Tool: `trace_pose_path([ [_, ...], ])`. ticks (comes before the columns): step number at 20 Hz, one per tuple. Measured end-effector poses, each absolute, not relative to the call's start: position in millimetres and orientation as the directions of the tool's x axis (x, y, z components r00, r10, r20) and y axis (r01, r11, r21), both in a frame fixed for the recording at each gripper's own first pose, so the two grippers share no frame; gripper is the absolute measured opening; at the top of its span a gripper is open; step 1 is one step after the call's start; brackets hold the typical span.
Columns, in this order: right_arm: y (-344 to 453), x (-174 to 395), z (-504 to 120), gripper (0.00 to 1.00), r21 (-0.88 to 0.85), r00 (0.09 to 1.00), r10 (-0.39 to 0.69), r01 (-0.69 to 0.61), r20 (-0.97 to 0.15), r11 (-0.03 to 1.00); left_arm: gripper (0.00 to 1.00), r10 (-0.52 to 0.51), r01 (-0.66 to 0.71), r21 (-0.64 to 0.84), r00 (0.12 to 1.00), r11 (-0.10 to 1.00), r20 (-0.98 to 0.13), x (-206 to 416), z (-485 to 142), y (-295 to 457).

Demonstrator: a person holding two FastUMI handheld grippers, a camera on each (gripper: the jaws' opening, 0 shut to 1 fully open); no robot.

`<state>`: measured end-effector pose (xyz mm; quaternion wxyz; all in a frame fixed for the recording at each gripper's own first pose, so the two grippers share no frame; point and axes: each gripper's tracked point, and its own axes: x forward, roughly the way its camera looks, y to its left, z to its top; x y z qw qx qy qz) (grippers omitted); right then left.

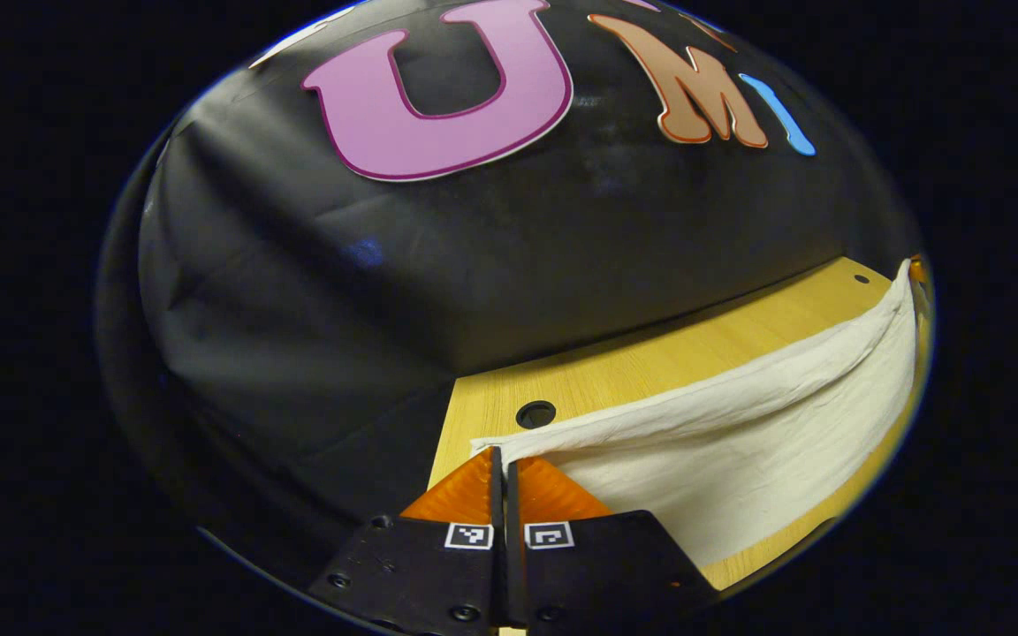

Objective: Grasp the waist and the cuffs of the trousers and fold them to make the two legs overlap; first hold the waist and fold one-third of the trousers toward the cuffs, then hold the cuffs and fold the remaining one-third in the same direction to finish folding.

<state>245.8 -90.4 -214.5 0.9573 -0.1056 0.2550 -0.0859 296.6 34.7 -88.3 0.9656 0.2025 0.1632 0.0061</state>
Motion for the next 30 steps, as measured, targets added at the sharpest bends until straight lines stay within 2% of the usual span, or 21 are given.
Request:
trace_pose_path([
  [3, -84.8, 280.1, -252.4, 0.03, -0.224, 0.844, -0.204, 0.102, -0.497, 0.969, 0.0, 0.109, 0.019, 0.35, 0.933, 0.937, -0.342, 331.8, -126.3, 35.7],
  [7, -76.5, 301.8, -298.2, 0.04, -0.192, 0.828, -0.167, 0.073, -0.536, 0.979, 0.0, 0.132, -0.021, 0.298, 0.925, 0.954, -0.356, 348.6, -158.1, 36.7],
  [9, -77.7, 306.9, -308.8, 0.1, -0.166, 0.818, -0.149, 0.066, -0.555, 0.984, 0.0, 0.136, -0.024, 0.305, 0.926, 0.952, -0.353, 349.7, -160.6, 36.8],
  [10, -80.0, 306.7, -312.4, 0.17, -0.148, 0.813, -0.148, 0.076, -0.563, 0.986, 0.0, 0.141, -0.026, 0.313, 0.925, 0.949, -0.353, 346.9, -159.2, 36.0],
  [12, -79.1, 309.9, -311.5, 0.19, -0.099, 0.812, -0.131, 0.091, -0.569, 0.991, 0.0, 0.144, -0.032, 0.311, 0.928, 0.95, -0.344, 346.0, -151.0, 30.4],
  [13, -78.5, 312.7, -309.1, 0.27, -0.071, 0.816, -0.115, 0.091, -0.567, 0.993, 0.0, 0.148, -0.042, 0.304, 0.931, 0.952, -0.333, 346.0, -148.8, 31.9],
  [14, -81.2, 313.0, -303.8, 0.51, -0.056, 0.819, -0.115, 0.102, -0.562, 0.993, 0.03, 0.138, -0.04, 0.286, 0.934, 0.957, -0.329, 342.7, -151.5, 29.9],
  [15, -82.7, 310.9, -297.9, 0.75, -0.033, 0.825, -0.105, 0.104, -0.555, 0.994, 0.11, 0.138, -0.047, 0.272, 0.936, 0.961, -0.324, 339.3, -149.6, 24.2],
  [16, -86.6, 309.2, -289.1, 0.99, -0.022, 0.833, -0.107, 0.113, -0.544, 0.993, 0.4, 0.132, -0.048, 0.253, 0.936, 0.966, -0.326, 336.2, -145.1, 19.3],
  [18, -99.2, 301.2, -265.7, 0.99, -0.007, 0.848, -0.122, 0.138, -0.516, 0.99, 0.98, 0.134, -0.057, 0.227, 0.932, 0.972, -0.338, 327.6, -138.3, 12.2],
  [24, -161.0, 254.3, -223.0, 0.99, 0.042, 0.854, -0.179, 0.228, -0.488, 0.973, 0.97, 0.109, -0.08, 0.105, 0.942, 0.991, -0.319, 284.5, -96.0, -14.4],
  [27, -192.2, 228.1, -231.4, 0.98, 0.073, 0.825, -0.209, 0.288, -0.524, 0.955, 0.97, 0.107, -0.092, 0.065, 0.949, 0.994, -0.296, 259.9, -77.3, -23.7],
  [28, -199.2, 218.3, -236.0, 0.94, 0.085, 0.813, -0.215, 0.307, -0.541, 0.948, 0.97, 0.116, -0.1, 0.068, 0.949, 0.993, -0.293, 252.3, -73.7, -22.6],
  [29, -203.9, 209.9, -244.9, 0.96, 0.097, 0.804, -0.218, 0.322, -0.554, 0.942, 0.96, 0.125, -0.108, 0.075, 0.947, 0.991, -0.296, 243.3, -71.2, -19.9],
  [30, -210.3, 203.6, -250.5, 0.92, 0.108, 0.795, -0.224, 0.339, -0.564, 0.934, 0.97, 0.126, -0.107, 0.08, 0.947, 0.991, -0.297, 236.3, -70.1, -23.1],
])
